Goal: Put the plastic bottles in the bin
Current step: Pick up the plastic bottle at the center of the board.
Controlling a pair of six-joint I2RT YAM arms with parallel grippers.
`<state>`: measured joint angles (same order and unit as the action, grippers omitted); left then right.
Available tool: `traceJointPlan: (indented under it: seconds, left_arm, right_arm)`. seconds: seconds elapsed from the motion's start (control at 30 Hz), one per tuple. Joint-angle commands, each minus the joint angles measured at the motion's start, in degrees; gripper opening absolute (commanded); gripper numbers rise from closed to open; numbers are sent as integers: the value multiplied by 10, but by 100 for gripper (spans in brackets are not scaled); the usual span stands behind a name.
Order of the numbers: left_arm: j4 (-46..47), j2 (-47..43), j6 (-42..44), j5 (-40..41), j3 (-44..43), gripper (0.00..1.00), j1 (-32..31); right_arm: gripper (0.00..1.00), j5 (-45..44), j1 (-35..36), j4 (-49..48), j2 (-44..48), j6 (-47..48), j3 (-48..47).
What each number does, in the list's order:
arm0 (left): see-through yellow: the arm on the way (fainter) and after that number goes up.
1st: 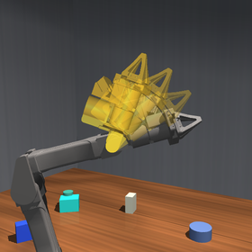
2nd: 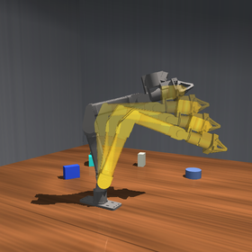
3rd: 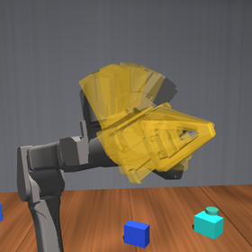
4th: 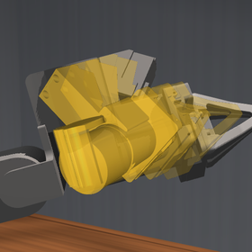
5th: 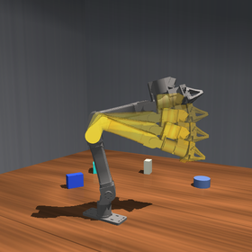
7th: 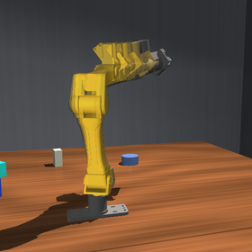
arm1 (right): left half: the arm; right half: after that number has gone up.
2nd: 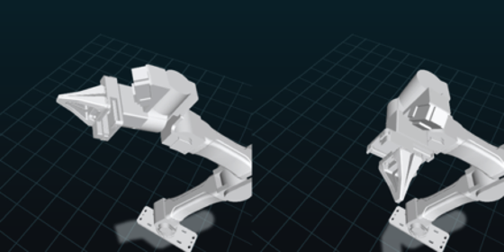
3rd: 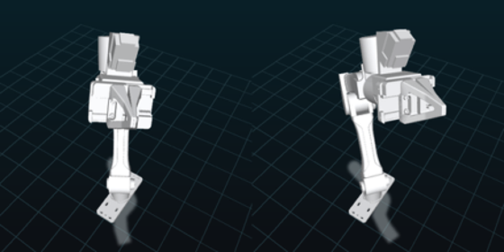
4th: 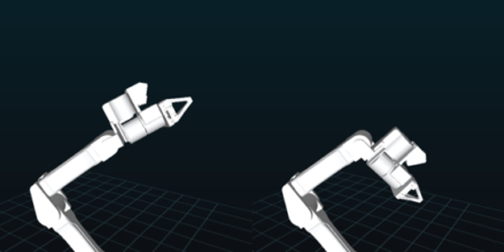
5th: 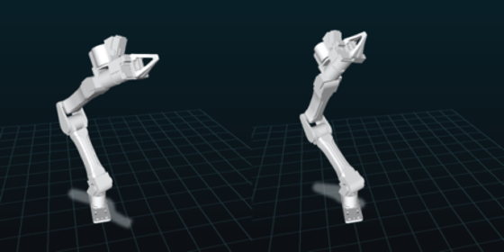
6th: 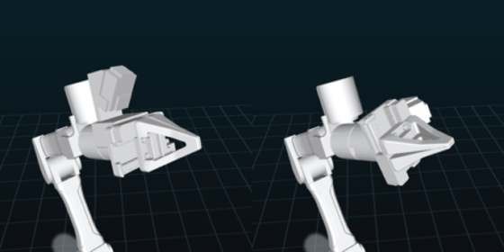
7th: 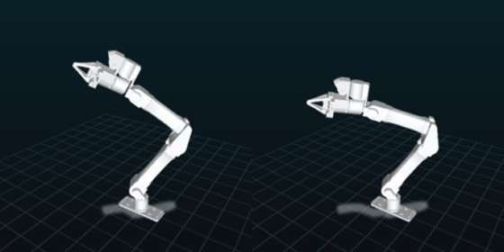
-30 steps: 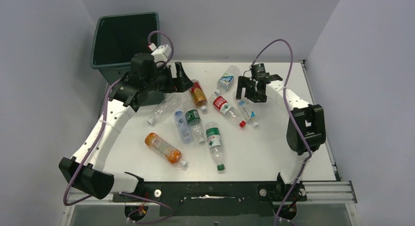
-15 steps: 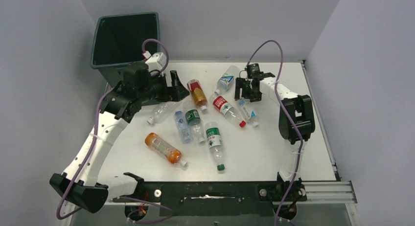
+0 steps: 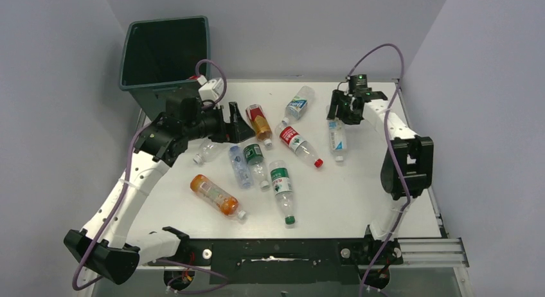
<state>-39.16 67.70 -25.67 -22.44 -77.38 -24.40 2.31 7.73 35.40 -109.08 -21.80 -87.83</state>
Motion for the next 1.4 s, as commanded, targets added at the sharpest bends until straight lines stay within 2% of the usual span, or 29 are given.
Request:
traceJointPlan:
  seconds: [0.0, 0.27, 0.43, 0.7, 1.1, 1.37]
  left_arm:
    - [70, 1, -25, -40, 25, 85, -35]
    - [148, 41, -41, 19, 35, 85, -155]
    - [216, 34, -53, 49, 65, 85, -196]
    - [261, 41, -37, 113, 75, 86, -256]
    - [335, 54, -45, 141, 107, 86, -278]
    - [351, 74, -47, 151, 106, 86, -288]
  right_arm:
    - [50, 19, -25, -5, 104, 2, 14]
    - [49, 99, -48, 15, 198, -3, 33]
    - [48, 184, -54, 14, 248, -20, 60]
    - [48, 287, -56, -29, 308, -78, 113]
    - [48, 370, -22, -145, 358, -195, 183]
    - [47, 366, 32, -185, 368, -239, 187]
